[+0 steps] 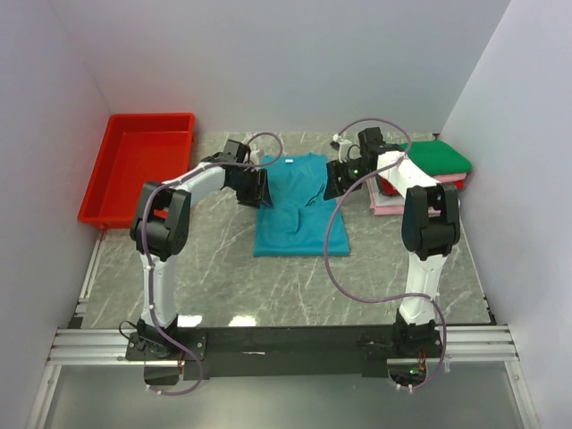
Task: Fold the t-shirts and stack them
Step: Fold the tshirt
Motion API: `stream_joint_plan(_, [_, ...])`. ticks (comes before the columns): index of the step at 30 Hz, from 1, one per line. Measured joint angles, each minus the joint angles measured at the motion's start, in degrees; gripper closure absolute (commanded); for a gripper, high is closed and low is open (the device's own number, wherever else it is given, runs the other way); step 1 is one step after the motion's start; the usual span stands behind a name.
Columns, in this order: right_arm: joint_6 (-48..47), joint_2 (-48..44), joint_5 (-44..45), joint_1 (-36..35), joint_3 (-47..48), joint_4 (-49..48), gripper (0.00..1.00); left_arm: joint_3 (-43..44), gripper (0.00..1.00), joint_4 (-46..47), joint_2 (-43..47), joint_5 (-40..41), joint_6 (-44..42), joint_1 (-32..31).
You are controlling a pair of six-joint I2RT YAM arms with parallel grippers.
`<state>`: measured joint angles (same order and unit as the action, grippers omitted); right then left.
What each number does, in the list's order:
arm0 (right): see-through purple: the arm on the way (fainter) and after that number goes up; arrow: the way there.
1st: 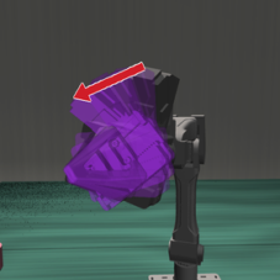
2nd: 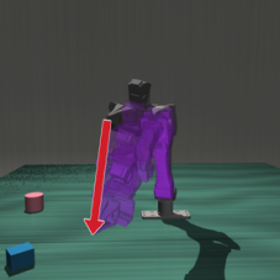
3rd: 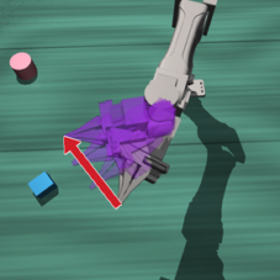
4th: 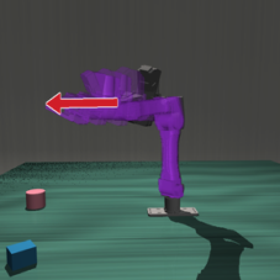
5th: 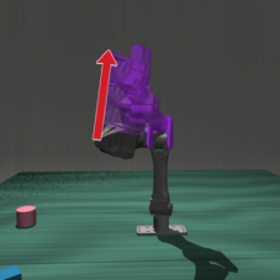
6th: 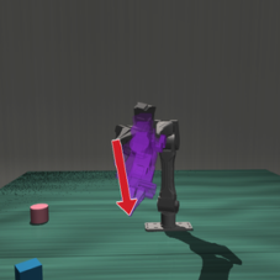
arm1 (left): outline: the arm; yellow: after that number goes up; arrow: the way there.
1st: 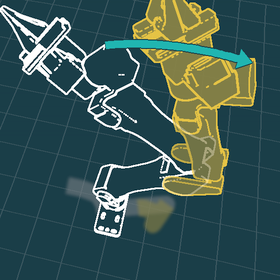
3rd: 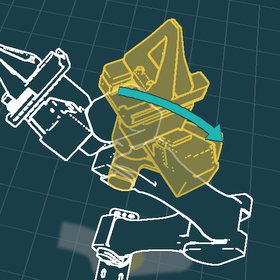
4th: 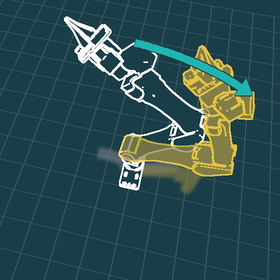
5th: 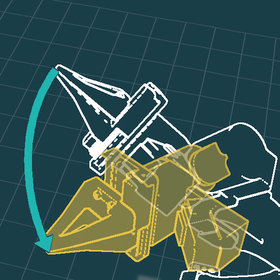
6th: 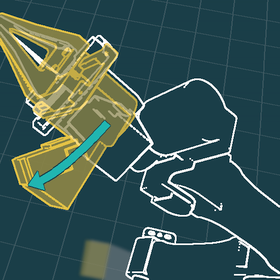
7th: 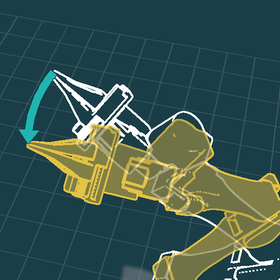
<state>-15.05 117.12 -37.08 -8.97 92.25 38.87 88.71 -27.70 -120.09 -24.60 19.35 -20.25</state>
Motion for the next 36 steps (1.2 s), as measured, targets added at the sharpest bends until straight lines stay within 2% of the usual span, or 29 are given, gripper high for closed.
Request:
stream_joint_plan(13, [0.00,0.02,-2.47,1.42,0.00,0.20,0.36,5.97,0.51,-3.54,-5.31,-1.55,-2.60,-0.33])
stream_joint_plan(21, [0.00,0.13,-3.04,1.84,0.00,0.22,0.36,6.34,0.71,-4.35,-5.44,-3.28,-3.34,-0.85])
stream_joint_plan(23, [0.00,0.24,-3.06,1.97,0.00,0.24,0.37,6.34,0.83,-4.37,-5.44,-4.11,-3.50,-0.85])
stream_joint_plan(25, [0.00,0.39,-3.08,2.16,0.00,0.28,0.37,6.34,0.99,-4.39,-5.44,-4.63,-3.34,-0.85])
stream_joint_plan(31, [-0.04,0.46,-3.08,2.91,-0.02,0.44,0.37,5.29,0.99,-3.39,-5.18,-5.57,-3.30,-0.35])
stream_joint_plan(36, [-0.04,0.46,-3.08,3.67,-0.11,0.46,0.37,-0.31,0.99,-2.36,-2.62,-5.77,-2.64,1.38])
